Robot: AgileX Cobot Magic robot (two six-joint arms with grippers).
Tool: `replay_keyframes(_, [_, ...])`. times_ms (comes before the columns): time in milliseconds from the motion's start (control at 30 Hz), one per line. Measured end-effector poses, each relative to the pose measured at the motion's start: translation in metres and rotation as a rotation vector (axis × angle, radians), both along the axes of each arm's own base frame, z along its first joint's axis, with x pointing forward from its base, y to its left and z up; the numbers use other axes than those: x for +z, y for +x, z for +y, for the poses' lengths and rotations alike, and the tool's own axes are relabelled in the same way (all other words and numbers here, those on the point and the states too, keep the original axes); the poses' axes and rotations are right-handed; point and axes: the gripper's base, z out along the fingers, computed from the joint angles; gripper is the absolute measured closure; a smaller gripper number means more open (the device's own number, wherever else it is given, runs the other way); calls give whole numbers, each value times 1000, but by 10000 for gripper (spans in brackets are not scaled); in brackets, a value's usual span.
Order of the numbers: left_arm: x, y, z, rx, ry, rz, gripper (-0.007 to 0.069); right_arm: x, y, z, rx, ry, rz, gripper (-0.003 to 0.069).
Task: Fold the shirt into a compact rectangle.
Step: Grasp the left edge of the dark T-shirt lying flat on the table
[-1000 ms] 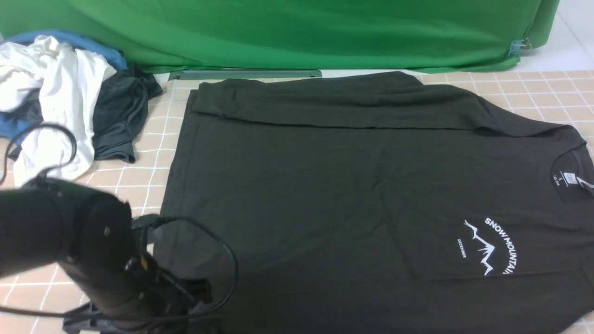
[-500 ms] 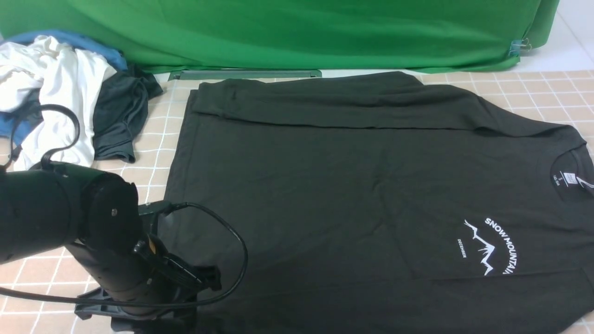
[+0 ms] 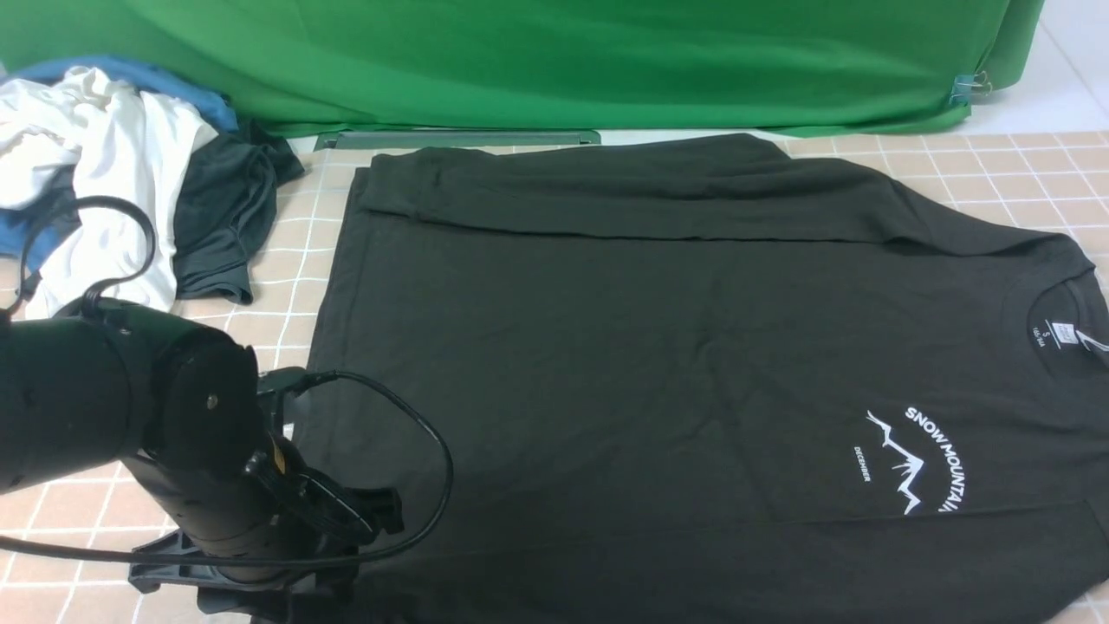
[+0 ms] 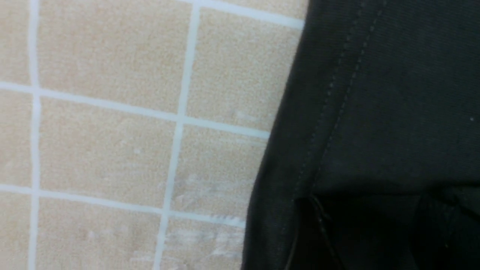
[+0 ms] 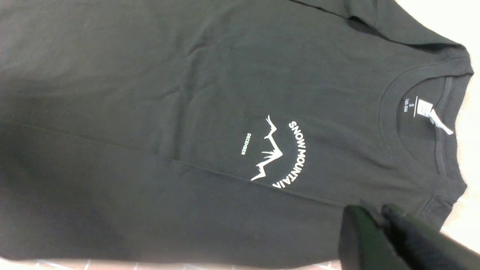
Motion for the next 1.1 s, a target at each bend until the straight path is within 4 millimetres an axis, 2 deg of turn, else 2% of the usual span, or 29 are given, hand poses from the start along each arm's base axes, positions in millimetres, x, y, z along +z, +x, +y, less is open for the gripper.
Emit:
replay_keyframes(233, [-8,-9,3,31,3,38,286,0,0,0,0,0,0,568])
replay_keyframes(667, [-13,-5,-6,46,-82,24,293,0,0,0,0,0,0,568])
replay_keyframes(767, [-16,-4,-6,42,-75,40,335,0,0,0,0,0,0,568])
replay_keyframes(967, [-15,-2,-8,25,-90,29,554,0,0,0,0,0,0,568])
replay_keyframes(1100, [-7,-5,-8,36,-114,9,574,0,0,0,0,0,0,568])
